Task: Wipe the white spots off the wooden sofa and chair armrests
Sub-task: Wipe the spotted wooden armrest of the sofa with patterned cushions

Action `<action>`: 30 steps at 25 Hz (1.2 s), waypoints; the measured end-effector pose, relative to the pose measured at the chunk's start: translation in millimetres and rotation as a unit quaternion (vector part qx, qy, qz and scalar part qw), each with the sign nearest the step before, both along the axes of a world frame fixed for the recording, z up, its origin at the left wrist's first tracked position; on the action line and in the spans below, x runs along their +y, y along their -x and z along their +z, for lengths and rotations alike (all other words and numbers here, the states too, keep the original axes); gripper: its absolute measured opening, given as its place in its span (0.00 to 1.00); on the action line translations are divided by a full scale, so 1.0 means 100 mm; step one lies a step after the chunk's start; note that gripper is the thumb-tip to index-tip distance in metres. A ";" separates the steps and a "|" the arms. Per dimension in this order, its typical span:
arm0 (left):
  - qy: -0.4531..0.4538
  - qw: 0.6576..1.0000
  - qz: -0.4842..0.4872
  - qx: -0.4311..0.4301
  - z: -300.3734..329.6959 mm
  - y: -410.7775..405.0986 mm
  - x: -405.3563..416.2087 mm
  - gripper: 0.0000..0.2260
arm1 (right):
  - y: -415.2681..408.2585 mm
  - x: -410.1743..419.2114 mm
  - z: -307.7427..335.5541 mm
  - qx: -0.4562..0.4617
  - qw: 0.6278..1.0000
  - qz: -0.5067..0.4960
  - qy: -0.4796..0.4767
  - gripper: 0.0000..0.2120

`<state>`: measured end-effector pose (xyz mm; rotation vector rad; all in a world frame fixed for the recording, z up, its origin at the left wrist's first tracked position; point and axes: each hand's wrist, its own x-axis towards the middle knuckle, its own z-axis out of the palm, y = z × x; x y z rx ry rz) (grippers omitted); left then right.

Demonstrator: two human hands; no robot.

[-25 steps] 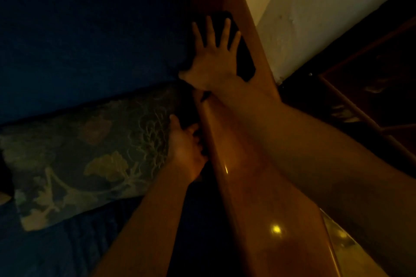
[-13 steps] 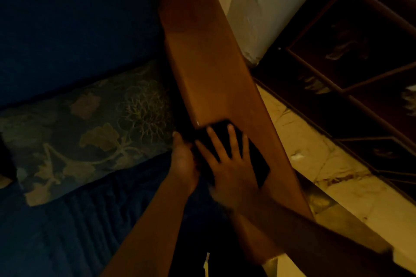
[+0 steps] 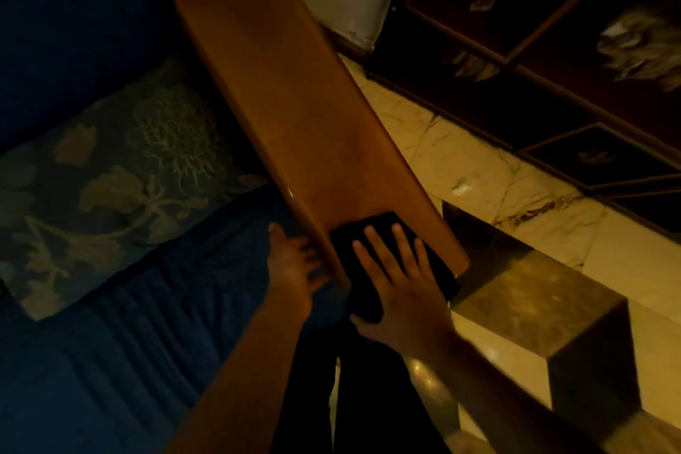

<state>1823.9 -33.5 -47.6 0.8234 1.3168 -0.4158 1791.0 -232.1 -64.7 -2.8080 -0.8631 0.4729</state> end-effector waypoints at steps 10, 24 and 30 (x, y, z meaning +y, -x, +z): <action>-0.035 0.999 -0.021 0.002 -0.02 -0.01 0.15 0.33 | -1.91 0.02 0.22 0.451 0.765 -0.368 -0.276 0.32; 0.001 0.994 -0.074 0.077 0.05 0.53 -0.32 0.35 | -0.01 0.47 -0.01 0.027 0.780 -0.617 -0.101 0.37; 0.177 0.983 -0.030 0.050 0.22 0.57 -0.28 0.32 | 0.88 0.47 -0.03 0.016 0.957 -0.288 0.005 0.43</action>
